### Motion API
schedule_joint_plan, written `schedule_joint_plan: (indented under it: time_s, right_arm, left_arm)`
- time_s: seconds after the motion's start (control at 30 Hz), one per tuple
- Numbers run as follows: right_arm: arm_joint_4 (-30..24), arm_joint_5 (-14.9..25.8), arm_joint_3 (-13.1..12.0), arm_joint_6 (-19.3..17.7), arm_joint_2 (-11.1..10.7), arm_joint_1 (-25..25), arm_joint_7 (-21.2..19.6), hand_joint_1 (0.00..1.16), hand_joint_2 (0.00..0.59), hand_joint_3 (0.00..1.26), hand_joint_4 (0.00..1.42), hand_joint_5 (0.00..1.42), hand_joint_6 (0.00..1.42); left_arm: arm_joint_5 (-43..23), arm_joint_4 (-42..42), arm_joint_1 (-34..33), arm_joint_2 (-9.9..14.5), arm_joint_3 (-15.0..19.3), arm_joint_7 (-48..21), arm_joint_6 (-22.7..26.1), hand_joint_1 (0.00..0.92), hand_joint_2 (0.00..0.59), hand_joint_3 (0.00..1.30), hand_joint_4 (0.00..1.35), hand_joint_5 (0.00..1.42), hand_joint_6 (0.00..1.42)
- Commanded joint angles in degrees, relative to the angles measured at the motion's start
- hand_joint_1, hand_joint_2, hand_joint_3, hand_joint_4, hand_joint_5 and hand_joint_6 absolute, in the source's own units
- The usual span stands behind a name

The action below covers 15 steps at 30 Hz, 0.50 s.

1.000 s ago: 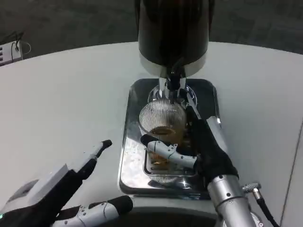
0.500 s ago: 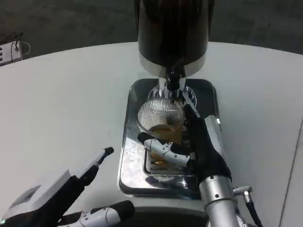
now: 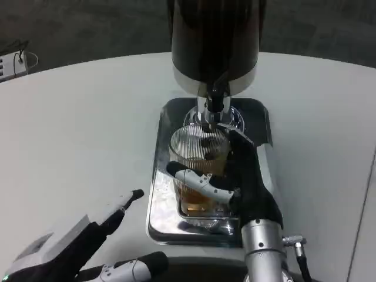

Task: Grasp the cup under the faucet to collect the drink, then remove the cup.

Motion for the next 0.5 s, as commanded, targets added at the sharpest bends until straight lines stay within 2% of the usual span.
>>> schedule_joint_plan:
  time_s: [0.03,0.3,0.5]
  right_arm:
    - [-0.61,0.01,0.00,-0.83,2.70,1.63,-2.87,0.97,0.244,0.65,0.82,0.90,0.36]
    - [-6.00,-0.50,0.78,-0.47,1.73,5.09,-2.62,1.00,0.230,0.92,1.12,1.18,0.52]
    - [-15.73,-0.53,1.53,2.07,-0.74,10.49,3.98,1.00,0.220,1.05,1.25,1.30,0.62]
  left_arm:
    - [-0.43,-0.68,0.99,0.69,0.26,-0.63,0.16,0.000,0.058,0.05,0.00,0.00,0.08]
    - [-1.08,0.05,0.57,0.81,0.38,-0.44,-0.79,0.000,0.058,0.05,0.00,0.00,0.08]
    - [-1.70,0.99,-0.16,0.80,0.23,-0.33,-1.72,0.000,0.058,0.05,0.00,0.00,0.08]
